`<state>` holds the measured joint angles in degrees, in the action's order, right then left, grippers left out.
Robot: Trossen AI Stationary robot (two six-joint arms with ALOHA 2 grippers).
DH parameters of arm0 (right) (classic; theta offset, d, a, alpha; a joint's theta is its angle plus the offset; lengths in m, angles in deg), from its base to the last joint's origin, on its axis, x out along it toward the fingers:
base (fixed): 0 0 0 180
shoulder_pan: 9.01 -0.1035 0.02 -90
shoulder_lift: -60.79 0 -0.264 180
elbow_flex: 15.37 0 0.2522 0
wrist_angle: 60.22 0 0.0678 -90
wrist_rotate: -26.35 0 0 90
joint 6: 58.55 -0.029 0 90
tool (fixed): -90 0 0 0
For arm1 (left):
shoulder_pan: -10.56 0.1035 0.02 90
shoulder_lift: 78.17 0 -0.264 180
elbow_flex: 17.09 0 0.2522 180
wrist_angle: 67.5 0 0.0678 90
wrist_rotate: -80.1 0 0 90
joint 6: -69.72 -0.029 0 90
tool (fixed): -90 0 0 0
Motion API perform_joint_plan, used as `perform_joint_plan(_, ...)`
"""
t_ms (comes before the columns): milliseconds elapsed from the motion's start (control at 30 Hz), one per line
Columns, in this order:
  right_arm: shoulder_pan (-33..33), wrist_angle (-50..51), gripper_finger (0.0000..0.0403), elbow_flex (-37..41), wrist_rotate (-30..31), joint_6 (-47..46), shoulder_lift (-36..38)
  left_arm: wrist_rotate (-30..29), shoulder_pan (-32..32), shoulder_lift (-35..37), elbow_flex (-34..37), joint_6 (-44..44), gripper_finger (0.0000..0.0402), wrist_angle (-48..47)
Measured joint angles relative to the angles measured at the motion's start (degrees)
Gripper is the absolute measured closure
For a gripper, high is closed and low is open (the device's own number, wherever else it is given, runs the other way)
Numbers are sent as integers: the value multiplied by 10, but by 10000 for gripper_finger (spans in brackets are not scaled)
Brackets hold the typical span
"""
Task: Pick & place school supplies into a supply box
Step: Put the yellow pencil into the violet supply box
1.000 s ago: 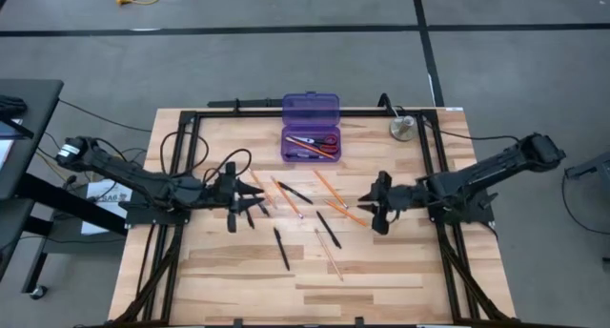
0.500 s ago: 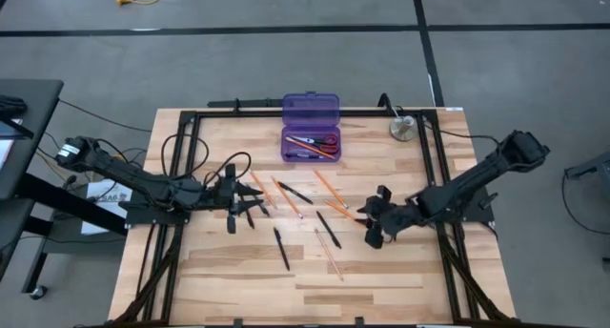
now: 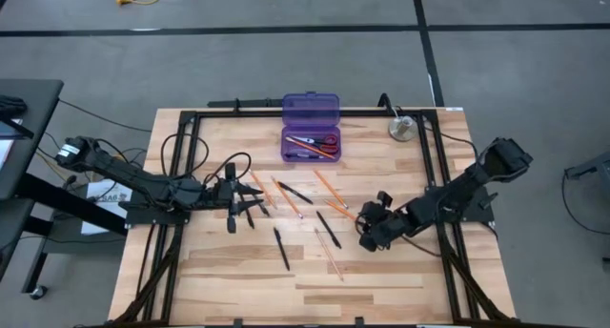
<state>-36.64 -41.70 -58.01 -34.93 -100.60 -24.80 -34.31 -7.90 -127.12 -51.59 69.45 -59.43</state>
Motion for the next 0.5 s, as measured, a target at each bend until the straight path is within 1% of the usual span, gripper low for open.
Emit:
perform_joint_plan(267, 0, -25, 270, 0, -3, -2, -34, 0, 0, 0, 0, 0, 310, -12)
perform_joint_plan(500, 4, -22, 271, -1, -13, -15, -36, 0, 0, 0, 0, 0, 310, -20)
